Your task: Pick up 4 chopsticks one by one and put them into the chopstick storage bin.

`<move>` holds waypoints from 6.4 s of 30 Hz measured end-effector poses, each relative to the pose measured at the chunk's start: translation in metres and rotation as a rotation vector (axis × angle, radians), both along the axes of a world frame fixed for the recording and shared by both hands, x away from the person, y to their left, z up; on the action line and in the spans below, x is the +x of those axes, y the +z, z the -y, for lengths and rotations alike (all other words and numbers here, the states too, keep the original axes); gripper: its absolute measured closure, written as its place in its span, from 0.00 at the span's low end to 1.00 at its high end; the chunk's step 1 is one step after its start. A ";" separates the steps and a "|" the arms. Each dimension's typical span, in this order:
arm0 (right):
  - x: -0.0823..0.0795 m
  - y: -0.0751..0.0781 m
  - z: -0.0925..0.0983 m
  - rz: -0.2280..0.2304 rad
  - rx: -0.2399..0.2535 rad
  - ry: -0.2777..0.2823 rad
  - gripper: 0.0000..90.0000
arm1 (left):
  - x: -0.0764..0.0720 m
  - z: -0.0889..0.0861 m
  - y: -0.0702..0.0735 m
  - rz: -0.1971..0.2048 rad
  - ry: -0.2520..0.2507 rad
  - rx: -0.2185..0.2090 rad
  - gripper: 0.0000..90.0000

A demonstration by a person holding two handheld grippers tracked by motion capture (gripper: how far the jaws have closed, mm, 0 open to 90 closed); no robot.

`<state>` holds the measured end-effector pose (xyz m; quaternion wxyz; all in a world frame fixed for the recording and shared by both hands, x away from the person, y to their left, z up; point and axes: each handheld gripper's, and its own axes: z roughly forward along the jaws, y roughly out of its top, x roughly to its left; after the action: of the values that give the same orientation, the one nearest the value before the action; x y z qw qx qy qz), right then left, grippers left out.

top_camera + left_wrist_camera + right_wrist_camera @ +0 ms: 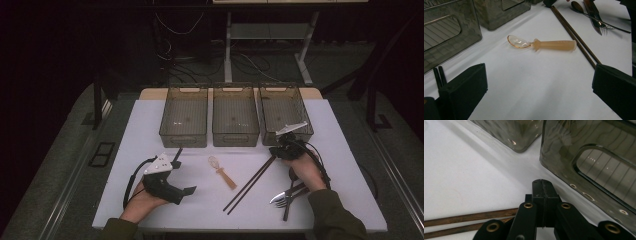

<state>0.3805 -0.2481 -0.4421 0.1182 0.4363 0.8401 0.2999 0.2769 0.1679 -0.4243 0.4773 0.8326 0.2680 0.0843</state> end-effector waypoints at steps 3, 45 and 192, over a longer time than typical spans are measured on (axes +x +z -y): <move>-0.001 0.000 0.001 -0.006 -0.001 0.002 1.00 | 0.000 0.000 0.000 -0.001 -0.002 0.002 0.00; -0.016 0.003 0.021 -0.044 -0.015 -0.001 1.00 | -0.001 0.001 0.000 -0.002 -0.005 0.003 0.00; -0.041 0.016 -0.083 0.038 -0.013 0.302 0.83 | -0.001 0.002 -0.002 -0.006 -0.007 0.011 0.00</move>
<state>0.3390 -0.1649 -0.4263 0.0905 0.2986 0.8956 0.3171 0.2759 0.1664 -0.4260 0.4722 0.8365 0.2658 0.0817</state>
